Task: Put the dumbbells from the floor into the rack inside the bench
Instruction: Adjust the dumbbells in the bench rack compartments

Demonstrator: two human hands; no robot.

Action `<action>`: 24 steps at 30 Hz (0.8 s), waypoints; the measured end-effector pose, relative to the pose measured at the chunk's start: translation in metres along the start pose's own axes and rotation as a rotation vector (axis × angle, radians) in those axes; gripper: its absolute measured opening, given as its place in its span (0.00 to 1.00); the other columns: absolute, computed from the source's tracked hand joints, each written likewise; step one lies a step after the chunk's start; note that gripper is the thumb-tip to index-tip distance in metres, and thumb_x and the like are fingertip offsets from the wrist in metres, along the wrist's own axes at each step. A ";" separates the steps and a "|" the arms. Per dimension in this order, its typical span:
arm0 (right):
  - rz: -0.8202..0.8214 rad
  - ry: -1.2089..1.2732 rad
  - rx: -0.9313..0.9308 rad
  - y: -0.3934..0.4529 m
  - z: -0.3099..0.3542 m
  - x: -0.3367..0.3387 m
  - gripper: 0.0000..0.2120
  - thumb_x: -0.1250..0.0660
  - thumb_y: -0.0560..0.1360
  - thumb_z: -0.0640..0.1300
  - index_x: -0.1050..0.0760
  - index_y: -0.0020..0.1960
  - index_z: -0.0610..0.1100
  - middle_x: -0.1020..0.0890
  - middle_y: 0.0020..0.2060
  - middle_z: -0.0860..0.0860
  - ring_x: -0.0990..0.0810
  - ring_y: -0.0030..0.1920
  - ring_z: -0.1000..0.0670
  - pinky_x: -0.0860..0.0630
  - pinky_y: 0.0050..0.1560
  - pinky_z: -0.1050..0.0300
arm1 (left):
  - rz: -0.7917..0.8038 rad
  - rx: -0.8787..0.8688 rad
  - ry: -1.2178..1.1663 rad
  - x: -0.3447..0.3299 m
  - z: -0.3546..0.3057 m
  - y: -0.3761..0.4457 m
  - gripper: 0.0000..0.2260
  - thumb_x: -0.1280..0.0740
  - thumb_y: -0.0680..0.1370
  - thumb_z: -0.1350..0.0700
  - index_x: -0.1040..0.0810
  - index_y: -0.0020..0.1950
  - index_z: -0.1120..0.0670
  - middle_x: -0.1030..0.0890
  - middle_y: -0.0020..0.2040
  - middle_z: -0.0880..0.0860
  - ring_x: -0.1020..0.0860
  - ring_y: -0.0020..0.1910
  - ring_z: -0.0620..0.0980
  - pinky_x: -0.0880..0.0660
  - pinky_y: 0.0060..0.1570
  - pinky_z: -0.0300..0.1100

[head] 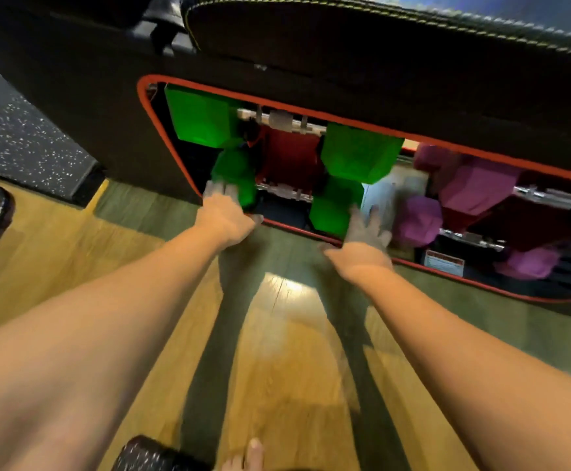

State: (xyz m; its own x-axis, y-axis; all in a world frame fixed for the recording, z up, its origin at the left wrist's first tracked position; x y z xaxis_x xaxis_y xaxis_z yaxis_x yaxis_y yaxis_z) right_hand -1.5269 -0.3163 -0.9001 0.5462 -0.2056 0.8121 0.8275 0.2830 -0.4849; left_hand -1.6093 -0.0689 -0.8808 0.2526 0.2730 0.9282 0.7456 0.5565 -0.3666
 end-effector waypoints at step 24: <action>-0.141 0.517 0.191 -0.459 -0.122 0.594 0.09 0.32 0.77 0.46 0.22 0.57 0.48 0.24 0.51 0.55 0.25 0.45 0.60 0.27 0.51 0.65 | 0.024 -0.438 -0.503 0.487 -0.411 -0.469 0.15 0.34 0.76 0.44 0.22 0.60 0.49 0.22 0.58 0.48 0.26 0.59 0.49 0.27 0.60 0.47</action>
State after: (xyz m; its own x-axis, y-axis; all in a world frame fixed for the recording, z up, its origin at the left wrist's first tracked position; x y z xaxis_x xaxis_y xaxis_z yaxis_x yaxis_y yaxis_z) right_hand -1.5659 -0.6827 -0.2350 0.4644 -0.6720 0.5768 0.8851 0.3740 -0.2769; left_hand -1.5825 -0.5198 -0.2306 0.0327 0.6735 0.7385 0.9518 0.2045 -0.2287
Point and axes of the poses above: each hand's wrist, its own y-axis towards the middle knuckle, its own x-axis out of the back of the hand, z = x × y, the point moved 10 cm from there along y, towards the middle knuckle
